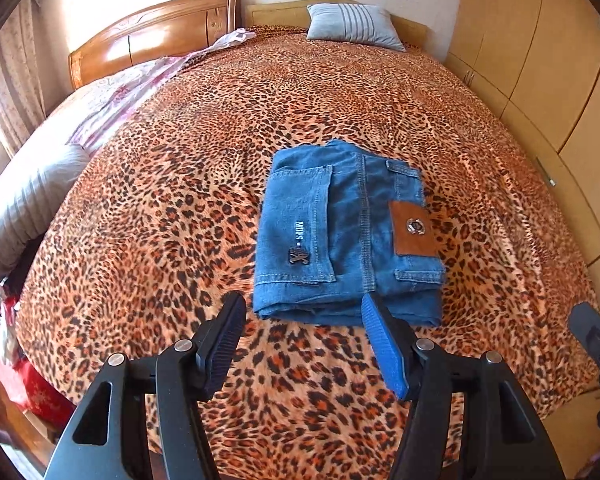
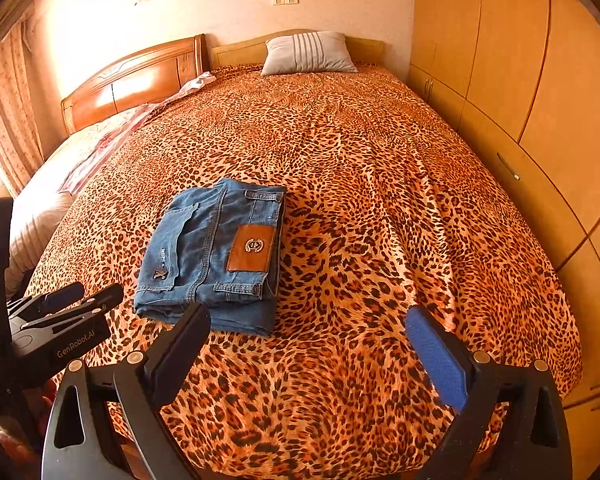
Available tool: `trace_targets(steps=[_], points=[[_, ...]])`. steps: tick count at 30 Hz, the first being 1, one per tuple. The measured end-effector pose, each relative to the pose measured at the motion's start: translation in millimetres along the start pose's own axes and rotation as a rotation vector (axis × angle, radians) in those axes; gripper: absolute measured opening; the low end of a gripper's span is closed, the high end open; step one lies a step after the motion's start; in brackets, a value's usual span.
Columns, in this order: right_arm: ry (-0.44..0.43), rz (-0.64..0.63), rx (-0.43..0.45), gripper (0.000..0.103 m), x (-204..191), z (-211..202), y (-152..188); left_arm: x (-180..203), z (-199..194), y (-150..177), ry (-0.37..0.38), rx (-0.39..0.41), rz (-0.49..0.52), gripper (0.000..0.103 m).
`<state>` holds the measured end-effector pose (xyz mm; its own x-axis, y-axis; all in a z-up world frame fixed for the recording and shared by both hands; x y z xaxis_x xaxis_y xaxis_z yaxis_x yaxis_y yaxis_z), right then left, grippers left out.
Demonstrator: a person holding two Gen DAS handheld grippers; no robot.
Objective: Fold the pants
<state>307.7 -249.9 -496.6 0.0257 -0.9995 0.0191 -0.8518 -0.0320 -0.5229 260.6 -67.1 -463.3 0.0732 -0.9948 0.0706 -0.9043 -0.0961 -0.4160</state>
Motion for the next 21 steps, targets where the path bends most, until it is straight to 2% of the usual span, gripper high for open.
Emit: trace_targets(steps=[3,10,15,21], points=[[-0.015,0.006,0.007,0.099,3.3,-1.9,0.4,-0.5,-3.8,1.3,0.027,0.015,-0.016,0.061],[-0.024,0.011,0.007,0.099,9.6,-1.6,3.8,5.6,-11.0,3.4,0.0,0.029,0.015,0.06],[-0.013,0.021,-0.005,0.099,14.0,0.8,5.4,7.5,-20.7,2.4,-0.044,0.065,0.031,0.059],[-0.007,0.02,-0.009,0.099,16.0,2.0,6.3,13.7,-26.3,4.3,-0.015,0.068,0.037,0.059]])
Point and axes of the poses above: each gripper's, at about its wrist camera, not at the fingertips, and z roughly the way its jaws point, x to its right, y to its underside, the point moved 9 cm from there along z, roughly the way its jaws point, and after that the axes turned 8 degrees about -x, right-handed, at the moved point
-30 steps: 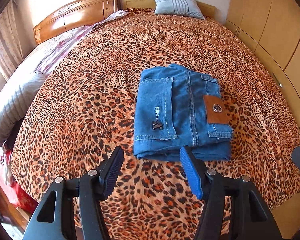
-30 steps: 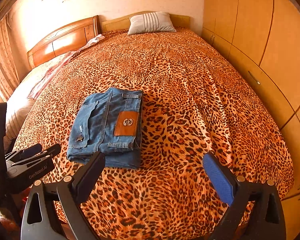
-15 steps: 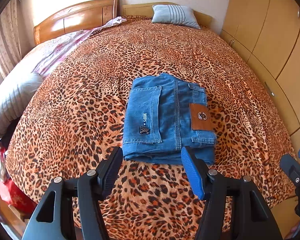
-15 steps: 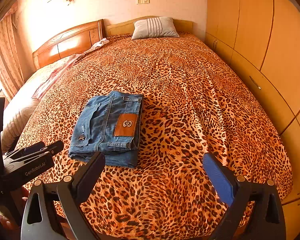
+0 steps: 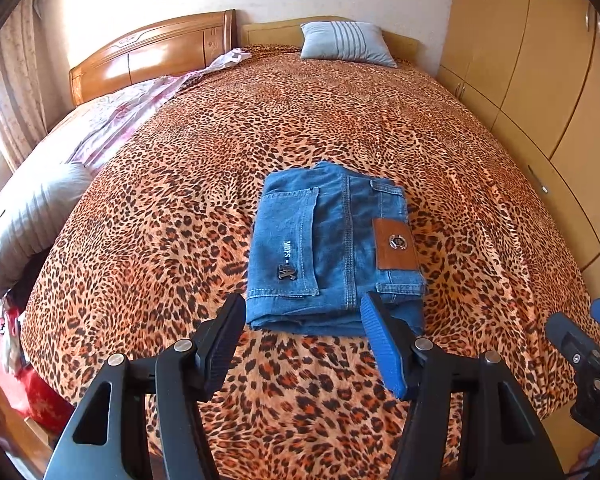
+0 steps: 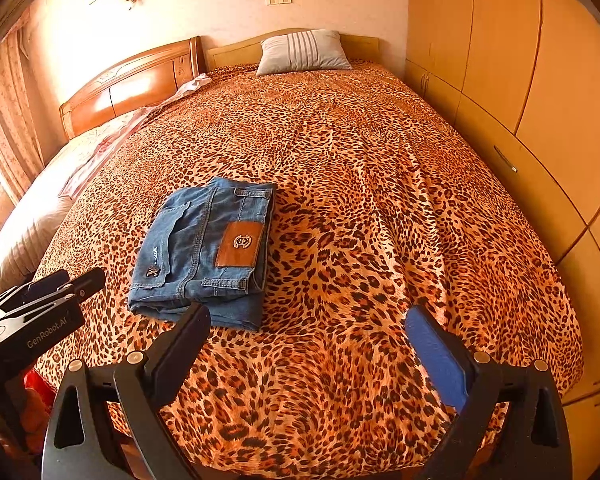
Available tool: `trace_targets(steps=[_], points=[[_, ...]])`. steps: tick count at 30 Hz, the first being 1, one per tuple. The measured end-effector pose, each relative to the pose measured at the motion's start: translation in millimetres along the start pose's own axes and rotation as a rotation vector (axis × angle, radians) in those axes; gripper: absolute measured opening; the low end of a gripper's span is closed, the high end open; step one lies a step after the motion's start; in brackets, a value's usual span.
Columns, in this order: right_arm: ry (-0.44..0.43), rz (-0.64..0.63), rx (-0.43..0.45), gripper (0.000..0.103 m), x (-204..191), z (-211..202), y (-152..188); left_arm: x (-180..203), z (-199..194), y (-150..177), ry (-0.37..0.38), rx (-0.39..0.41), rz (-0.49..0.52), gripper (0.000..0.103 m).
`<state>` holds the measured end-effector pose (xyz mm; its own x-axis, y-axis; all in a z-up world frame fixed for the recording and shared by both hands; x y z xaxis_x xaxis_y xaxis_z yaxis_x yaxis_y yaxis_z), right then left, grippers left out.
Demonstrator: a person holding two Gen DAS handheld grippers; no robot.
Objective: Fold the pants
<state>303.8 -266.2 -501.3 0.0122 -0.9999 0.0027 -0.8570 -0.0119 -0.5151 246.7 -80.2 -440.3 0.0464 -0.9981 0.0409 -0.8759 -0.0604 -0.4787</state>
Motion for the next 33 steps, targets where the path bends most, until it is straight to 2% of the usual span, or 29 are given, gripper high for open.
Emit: trace_targets(steps=[22,33], points=[[0.016,0.001,-0.019,0.099,4.9,5.6,1.4,6.3,1.9,1.2,0.035,-0.03,0.047,0.059],[0.027,-0.005,-0.033,0.099,5.6,10.3,2.0,5.5,-11.4,-6.2,0.038,0.022,0.024,0.061]])
Point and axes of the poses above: each gripper's, at about its wrist camera, not at the fingertips, and z roughly the way its jaws point, x to its right, y to its underside, the point moved 9 cm from there along z, roughly the way its jaws point, and after that the axes turned 8 degrees about -x, right-handed, at the moved point
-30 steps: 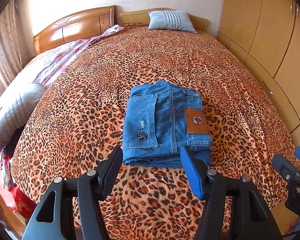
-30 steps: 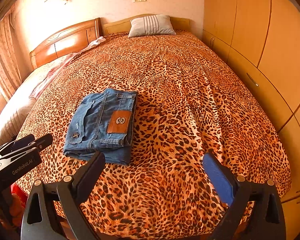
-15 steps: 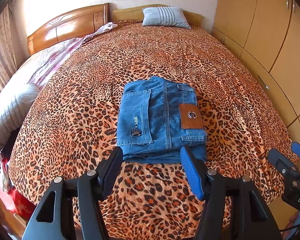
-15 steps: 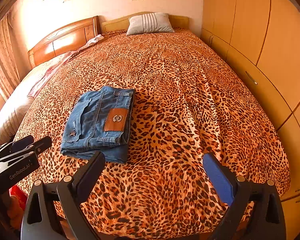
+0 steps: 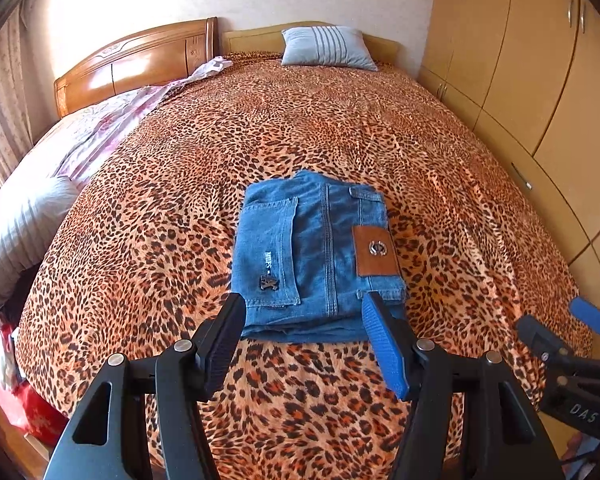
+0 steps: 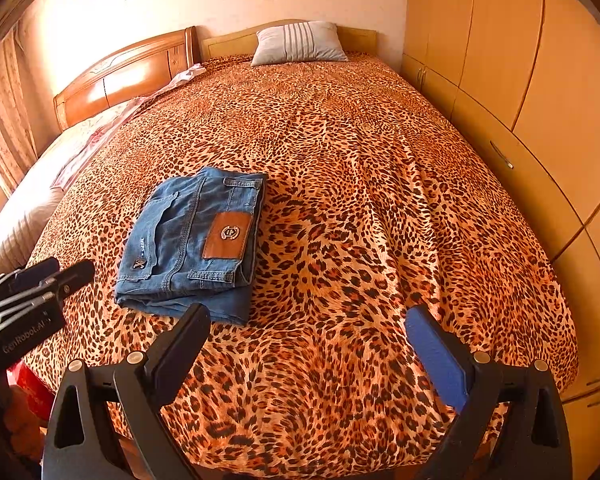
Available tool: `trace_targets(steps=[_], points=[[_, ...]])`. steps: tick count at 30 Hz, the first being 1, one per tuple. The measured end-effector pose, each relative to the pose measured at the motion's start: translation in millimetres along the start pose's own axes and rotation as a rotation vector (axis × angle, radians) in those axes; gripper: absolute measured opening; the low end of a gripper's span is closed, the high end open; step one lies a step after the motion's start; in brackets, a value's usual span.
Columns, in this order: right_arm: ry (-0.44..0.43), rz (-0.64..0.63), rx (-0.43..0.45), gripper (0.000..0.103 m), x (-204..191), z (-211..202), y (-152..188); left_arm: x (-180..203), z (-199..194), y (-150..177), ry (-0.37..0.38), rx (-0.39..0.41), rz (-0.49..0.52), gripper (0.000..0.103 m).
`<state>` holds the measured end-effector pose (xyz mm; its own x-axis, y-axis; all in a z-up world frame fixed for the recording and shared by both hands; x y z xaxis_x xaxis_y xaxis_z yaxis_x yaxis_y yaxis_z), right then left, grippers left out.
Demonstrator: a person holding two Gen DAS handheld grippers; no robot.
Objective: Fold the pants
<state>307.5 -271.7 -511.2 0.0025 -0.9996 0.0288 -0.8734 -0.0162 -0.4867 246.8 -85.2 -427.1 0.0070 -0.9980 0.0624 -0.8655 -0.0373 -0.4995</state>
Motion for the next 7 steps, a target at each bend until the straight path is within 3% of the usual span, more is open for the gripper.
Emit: trace_targets(steps=[7], points=[[0.002,-0.001,-0.002,0.099,0.2,0.6,-0.5,-0.3,-0.6,-0.7,-0.005,-0.012,-0.011,0.061]])
Point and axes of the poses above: each gripper's, at about its wrist camera, not at the fingertips, and z roughly the way its jaws point, x to its right, y to its underside, the point moved 9 cm from there along z, roughly the way its jaws point, and after that the axes turned 8 degrees about -x, right-handed, at the moved point
